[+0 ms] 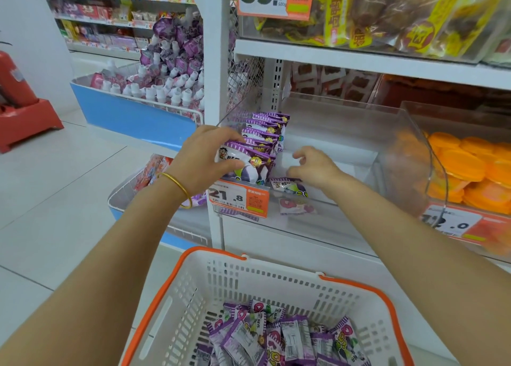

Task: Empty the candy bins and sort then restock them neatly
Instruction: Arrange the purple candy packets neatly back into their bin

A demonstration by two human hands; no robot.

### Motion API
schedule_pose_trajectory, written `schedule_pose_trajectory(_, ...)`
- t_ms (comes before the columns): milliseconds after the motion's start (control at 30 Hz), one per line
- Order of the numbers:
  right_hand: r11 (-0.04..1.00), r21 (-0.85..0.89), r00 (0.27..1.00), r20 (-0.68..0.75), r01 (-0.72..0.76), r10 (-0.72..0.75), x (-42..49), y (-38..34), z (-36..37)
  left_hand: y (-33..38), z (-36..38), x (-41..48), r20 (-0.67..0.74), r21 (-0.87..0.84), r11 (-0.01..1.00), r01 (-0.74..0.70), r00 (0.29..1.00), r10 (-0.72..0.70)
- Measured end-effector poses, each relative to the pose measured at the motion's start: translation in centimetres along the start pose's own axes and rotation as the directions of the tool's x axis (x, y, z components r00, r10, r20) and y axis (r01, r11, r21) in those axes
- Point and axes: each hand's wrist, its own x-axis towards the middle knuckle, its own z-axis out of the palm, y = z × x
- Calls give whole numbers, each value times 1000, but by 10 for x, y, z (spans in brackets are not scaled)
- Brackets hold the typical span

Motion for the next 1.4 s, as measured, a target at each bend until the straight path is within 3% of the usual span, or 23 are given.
schedule_pose_trajectory(33,996,2,992,-84,92,-91,1,-4,0,0,0,0,1,-7,1000,0,1000,0)
schedule_pose_trajectory(100,983,112,989,-64,143,-137,4,-11,0,0,-1,-1,6,-12,1000,-4,1000,4)
schedule_pose_trajectory(233,988,153,988,155,-13,-11,6,-17,12,-2,-1,-1,18,-20,1000,-8,1000,8)
schedule_pose_trajectory(400,964,254,975,223,-74,16,10,-21,24,-4,-4,0,37,-56,998,2,999,0)
schedule_pose_trajectory(633,898,435,995,31,70,-93,10,-19,21,-5,-8,4,62,-62,996,-63,996,67)
schedule_pose_trajectory(800,927,291,967,-167,237,-194,12,-23,25,-5,-10,6,61,-63,994,-90,994,94)
schedule_pose_trajectory(967,903,351,945,-291,250,-149,12,-23,19,-6,-11,8,64,-57,994,-92,993,96)
schedule_pose_trajectory(1100,871,425,957,-249,244,-147,8,-26,18,-6,-6,8,129,10,997,-81,988,79)
schedule_pose_trajectory(1233,867,450,974,-159,215,-159,5,-25,19,-7,6,4,176,230,962,-147,978,108)
schedule_pose_trajectory(1400,893,439,994,-71,101,-77,2,-23,19,-8,9,-2,34,250,962,-106,994,101)
